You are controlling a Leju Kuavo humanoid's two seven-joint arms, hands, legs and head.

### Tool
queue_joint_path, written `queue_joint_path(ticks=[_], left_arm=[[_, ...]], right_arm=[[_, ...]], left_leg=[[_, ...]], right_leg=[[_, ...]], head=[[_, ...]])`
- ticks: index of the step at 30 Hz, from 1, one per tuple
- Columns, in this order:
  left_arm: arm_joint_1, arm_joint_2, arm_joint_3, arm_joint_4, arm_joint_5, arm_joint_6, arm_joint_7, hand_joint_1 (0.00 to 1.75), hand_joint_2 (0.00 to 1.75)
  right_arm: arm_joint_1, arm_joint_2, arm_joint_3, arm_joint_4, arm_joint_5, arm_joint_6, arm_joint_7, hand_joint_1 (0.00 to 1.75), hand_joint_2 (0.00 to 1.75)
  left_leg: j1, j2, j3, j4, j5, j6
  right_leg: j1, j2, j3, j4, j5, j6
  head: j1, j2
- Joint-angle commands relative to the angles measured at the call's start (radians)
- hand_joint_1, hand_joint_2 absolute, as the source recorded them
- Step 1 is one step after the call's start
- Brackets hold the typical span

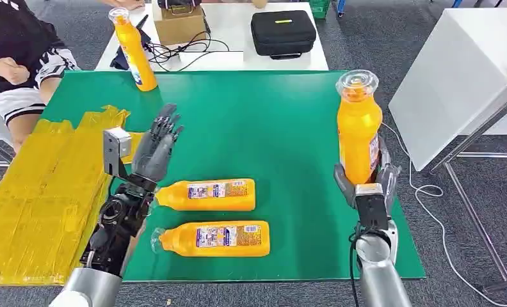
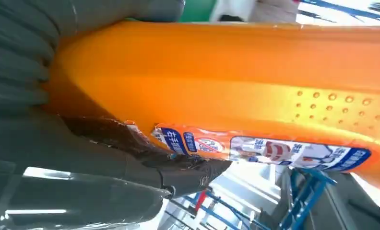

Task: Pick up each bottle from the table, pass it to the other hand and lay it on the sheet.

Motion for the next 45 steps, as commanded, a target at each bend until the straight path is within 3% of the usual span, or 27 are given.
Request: queue_joint_path(ticks=[1,22,28,30,31,36,41,43,45], left_arm=[[0.038,0.044,-0.236,-0.211,0.06,0.031,0.015,0.0,1.75],[0.07,0.054,-0.26,-0.262,0.068,0.035,0.016,0.0,1.75],[0.082,0.048,-0.313,-0.298,0.029,0.089,0.014,0.0,1.75],[0.064,0.043,-0.305,-0.27,0.036,0.099,0.012,0.0,1.75],[0.05,0.038,-0.298,-0.25,0.041,0.099,0.01,0.0,1.75],[-0.002,0.024,-0.276,-0.178,0.089,0.091,0.017,0.0,1.75],[0.02,0.037,-0.249,-0.173,0.111,0.11,0.006,0.0,1.75],[0.032,0.041,-0.238,-0.166,0.114,0.111,-0.01,0.0,1.75],[0.031,0.043,-0.229,-0.16,0.12,0.11,-0.015,0.0,1.75]], right_arm=[[-0.226,0.04,0.15,0.296,-0.063,-0.025,-0.047,1.75,1.75],[-0.255,0.059,0.196,0.309,-0.062,-0.019,-0.031,1.75,1.75],[-0.302,0.108,0.32,0.371,-0.05,0.085,0.0,1.75,1.75],[-0.279,0.127,0.376,0.366,-0.043,0.11,-0.003,1.75,1.75],[-0.258,0.126,0.42,0.347,-0.023,0.108,-0.003,1.75,1.75],[-0.188,0.106,0.561,0.261,0.007,0.115,0.022,1.75,1.75],[-0.19,0.108,0.624,0.282,-0.03,0.163,0.006,1.75,1.75],[-0.192,0.104,0.621,0.294,-0.091,0.217,-0.039,1.75,1.75],[-0.192,0.095,0.629,0.284,-0.107,0.245,-0.056,1.75,1.75]], left_leg=[[0.0,0.005,0.007,0.0,-0.003,-0.001],[0.001,0.001,0.004,-0.001,-0.002,-0.001],[0.001,0.004,0.005,0.0,-0.003,-0.001],[0.001,0.003,0.004,-0.001,-0.002,-0.001],[0.001,0.004,0.011,-0.001,-0.005,-0.002],[0.002,0.0,0.004,-0.001,-0.001,-0.001],[0.001,0.002,0.003,-0.001,-0.001,-0.001],[0.001,0.004,0.01,-0.002,-0.003,-0.001],[0.001,0.002,0.006,-0.002,-0.001,-0.001]], right_leg=[[0.001,0.004,0.006,-0.001,-0.002,0.0],[0.001,0.0,0.004,-0.001,-0.002,0.0],[0.001,0.003,0.004,0.0,-0.002,0.0],[0.001,0.002,0.003,0.0,-0.001,0.0],[0.001,0.003,0.01,0.0,-0.004,-0.001],[0.002,-0.002,0.003,-0.001,-0.002,0.0],[0.001,0.0,0.002,-0.001,-0.001,0.0],[0.002,0.001,0.009,-0.002,-0.003,0.0],[0.001,-0.001,0.005,-0.001,-0.002,0.0]], head=[[0.0,0.0],[0.0,0.0],[0.0,0.0],[0.0,0.0],[0.0,0.0],[-0.001,0.0],[0.0,0.0],[0.0,0.0],[0.0,0.0]])
